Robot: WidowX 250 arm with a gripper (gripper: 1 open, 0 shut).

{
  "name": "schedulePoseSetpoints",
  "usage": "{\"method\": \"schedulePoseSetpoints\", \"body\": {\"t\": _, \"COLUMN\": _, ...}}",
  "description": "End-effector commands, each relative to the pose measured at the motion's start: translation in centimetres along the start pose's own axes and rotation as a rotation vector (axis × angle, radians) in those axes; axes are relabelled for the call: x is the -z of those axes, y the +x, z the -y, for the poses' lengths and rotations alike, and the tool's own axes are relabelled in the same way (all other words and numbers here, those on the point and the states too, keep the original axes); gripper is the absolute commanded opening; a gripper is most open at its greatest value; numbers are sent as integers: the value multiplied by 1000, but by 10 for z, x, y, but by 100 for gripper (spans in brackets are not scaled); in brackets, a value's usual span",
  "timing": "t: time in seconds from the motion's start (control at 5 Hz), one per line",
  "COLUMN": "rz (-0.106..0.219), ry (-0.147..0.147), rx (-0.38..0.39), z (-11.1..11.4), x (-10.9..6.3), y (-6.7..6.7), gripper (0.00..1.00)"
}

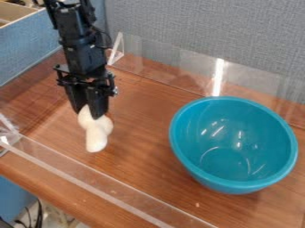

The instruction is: Remove the mushroom from inside the blue bowl and put it on the table

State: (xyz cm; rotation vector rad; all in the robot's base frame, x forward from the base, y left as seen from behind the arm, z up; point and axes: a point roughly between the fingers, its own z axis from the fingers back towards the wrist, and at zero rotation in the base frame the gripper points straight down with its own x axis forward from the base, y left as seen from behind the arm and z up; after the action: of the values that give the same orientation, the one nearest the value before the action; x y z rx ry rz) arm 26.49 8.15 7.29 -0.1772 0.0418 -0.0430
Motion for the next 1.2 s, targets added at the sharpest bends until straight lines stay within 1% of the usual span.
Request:
{"method": "schedulePoseSetpoints", "body": {"t": 0.0, "rz": 52, "ry": 24, "rx": -11, "z": -8, "x": -13, "y": 9, "gripper": 0}}
{"method": "schedulePoseSetpoints", "body": {"t": 0.2, "rz": 49, "ry": 21, "rx": -14, "z": -11, "x": -11, "y": 10, "gripper": 0}}
{"method": "schedulePoseSetpoints", "body": {"t": 0.4, "rz": 51, "ry": 18, "rx": -20, "z": -11, "x": -14, "y": 10, "gripper": 100}}
{"method": "schedulePoseSetpoints", "body": {"t": 0.6, "rz": 68, "ry": 19, "rx": -24, "z": -9, "x": -24, "y": 10, "gripper": 100}}
{"method": "schedulePoseSetpoints", "body": {"t": 1.0, "rz": 84, "ry": 24, "rx": -40, "z": -11, "x": -27, "y": 6, "gripper": 100}}
